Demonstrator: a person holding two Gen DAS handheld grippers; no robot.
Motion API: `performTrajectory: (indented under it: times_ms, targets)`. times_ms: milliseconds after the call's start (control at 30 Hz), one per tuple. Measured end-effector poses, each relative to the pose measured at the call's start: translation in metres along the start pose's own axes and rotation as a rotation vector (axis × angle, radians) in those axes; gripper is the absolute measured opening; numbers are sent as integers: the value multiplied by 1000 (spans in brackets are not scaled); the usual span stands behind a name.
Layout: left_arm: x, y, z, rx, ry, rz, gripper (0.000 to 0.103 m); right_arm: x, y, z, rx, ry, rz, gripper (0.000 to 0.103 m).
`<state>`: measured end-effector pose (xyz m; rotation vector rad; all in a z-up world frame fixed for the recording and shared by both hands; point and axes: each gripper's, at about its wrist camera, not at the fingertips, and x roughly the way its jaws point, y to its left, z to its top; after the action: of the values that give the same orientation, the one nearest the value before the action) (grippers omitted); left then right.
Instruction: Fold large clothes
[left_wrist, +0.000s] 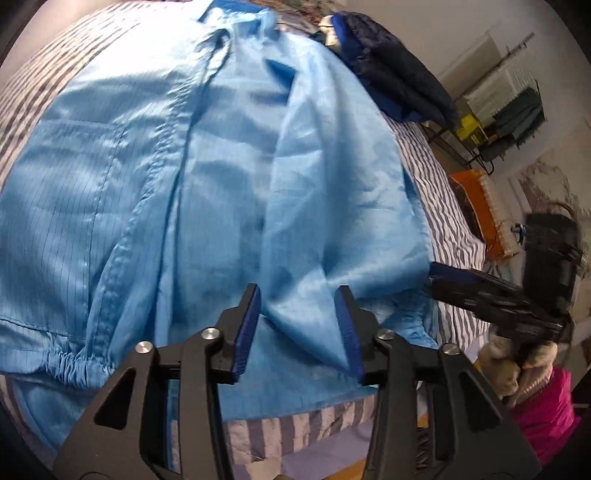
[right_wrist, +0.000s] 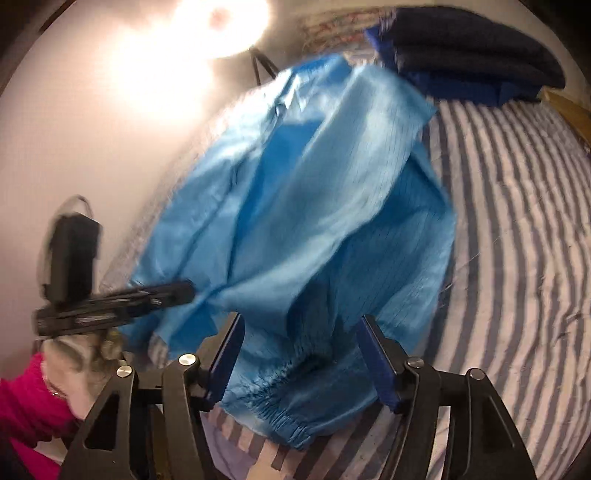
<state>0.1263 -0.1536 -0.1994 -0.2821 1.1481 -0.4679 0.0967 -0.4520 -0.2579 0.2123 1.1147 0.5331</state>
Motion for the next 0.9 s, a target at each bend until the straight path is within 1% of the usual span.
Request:
performTrajectory:
  times_ms: [33,67,100,167,200,233,300,333,367,400,433,467,500,533,600,633,667,700,733,767,833,900]
  targets:
    - [2,-4,-2,18,5,10,46,8,0,-1,-5,22,-19,47]
    - [4,-6,-2,28,11,17,46,14,-2,-3,-4,47,-28,29]
    - [7,-7,-4,39,21,25,46,21,-3,-6,10,75,-29,22]
    - [12,-9,-5,58,28,57,45,23,-3,-8,32,80,-15,10]
    - [12,-6,-5,58,19,70,42,19,0,-10,45,77,10,9]
    - [11,-3,-4,46,14,73,34,11,4,-14,79,63,73,9]
    - [6,14,-3,-17,13,49,30,-3,8,-21,136,45,200,8]
    - [4,21,-3,-42,10,42,30,-10,12,-25,152,37,280,8]
    - [0,28,-2,-67,1,39,30,-19,21,-30,136,26,348,10]
    - [-1,33,-1,-76,-4,37,30,-23,28,-32,115,25,363,14]
    - [-6,37,-1,-82,-10,35,30,-26,37,-34,76,25,347,22]
    - [-8,39,-1,-82,-11,32,30,-29,43,-35,29,14,303,38]
    - [-10,39,-1,-81,-12,29,30,-30,45,-37,19,6,280,41]
    - [-12,39,-3,-74,-10,27,30,-28,41,-34,26,2,253,41]
    - [-13,36,-10,-50,6,24,30,-22,29,-24,63,-4,247,44]
    - [-13,35,-14,-41,8,26,30,-23,16,-19,93,-21,235,48]
    - [-14,34,-14,-35,7,26,30,-23,9,-13,109,-32,229,54]
    - [-16,32,-17,-28,4,26,30,-19,6,-7,116,-43,219,57]
    - [-17,31,-20,-23,1,24,30,-18,1,-2,119,-54,195,62]
    - [-18,29,-22,-21,-1,22,30,-16,-5,4,131,-58,179,63]
    - [-20,27,-22,-33,-11,20,30,-8,-17,11,189,-50,223,63]
    - [-23,25,-21,-47,-20,0,30,-2,-23,17,230,-49,260,63]
